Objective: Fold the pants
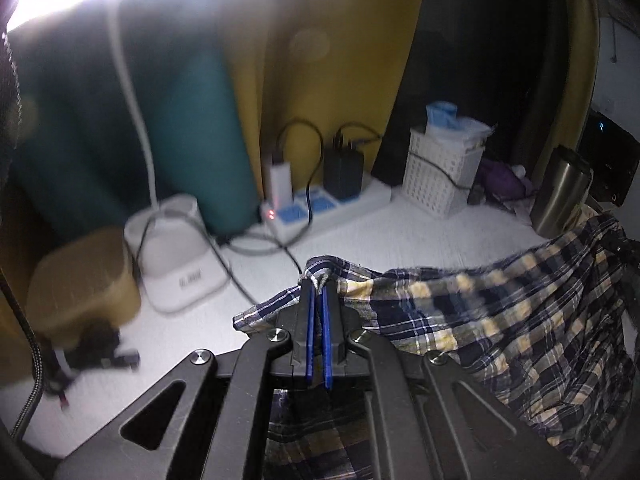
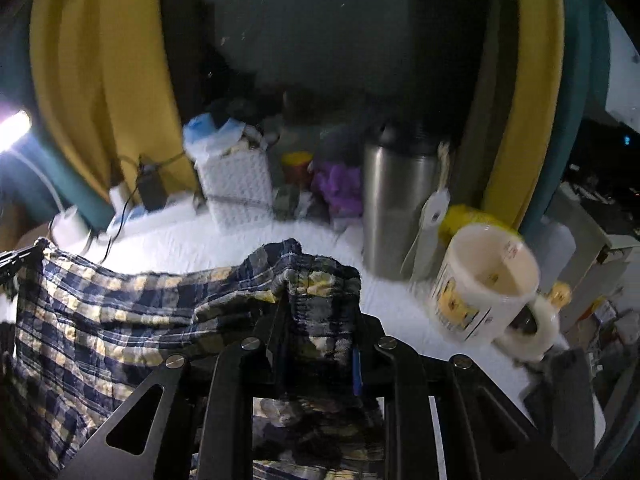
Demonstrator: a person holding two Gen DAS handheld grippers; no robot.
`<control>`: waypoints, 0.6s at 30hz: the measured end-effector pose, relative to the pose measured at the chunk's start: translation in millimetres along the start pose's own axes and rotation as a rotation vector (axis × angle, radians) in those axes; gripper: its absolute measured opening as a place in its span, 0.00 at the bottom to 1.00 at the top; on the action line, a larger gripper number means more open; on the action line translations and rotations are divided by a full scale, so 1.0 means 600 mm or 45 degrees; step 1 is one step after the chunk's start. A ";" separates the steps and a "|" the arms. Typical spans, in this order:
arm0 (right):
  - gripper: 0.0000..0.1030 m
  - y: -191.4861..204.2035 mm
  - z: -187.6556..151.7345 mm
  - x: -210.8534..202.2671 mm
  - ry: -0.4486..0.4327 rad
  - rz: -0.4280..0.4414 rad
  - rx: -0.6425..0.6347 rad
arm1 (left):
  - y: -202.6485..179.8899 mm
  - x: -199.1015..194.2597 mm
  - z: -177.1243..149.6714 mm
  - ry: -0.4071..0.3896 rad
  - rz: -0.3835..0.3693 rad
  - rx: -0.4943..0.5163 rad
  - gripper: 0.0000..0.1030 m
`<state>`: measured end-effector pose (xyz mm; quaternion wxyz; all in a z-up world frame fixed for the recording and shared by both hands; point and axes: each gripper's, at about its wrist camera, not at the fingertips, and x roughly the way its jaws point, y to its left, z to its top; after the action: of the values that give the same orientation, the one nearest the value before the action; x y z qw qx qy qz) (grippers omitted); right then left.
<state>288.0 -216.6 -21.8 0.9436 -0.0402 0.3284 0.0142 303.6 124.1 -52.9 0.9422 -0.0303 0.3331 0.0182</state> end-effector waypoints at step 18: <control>0.25 -0.046 -0.044 0.140 0.241 -0.140 0.111 | 0.020 0.094 -0.034 0.207 0.114 0.011 0.31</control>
<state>338.7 -246.5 -92.8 0.9086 -0.0181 0.4136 -0.0557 333.7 135.6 -104.7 0.9104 -0.0127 0.4097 0.0564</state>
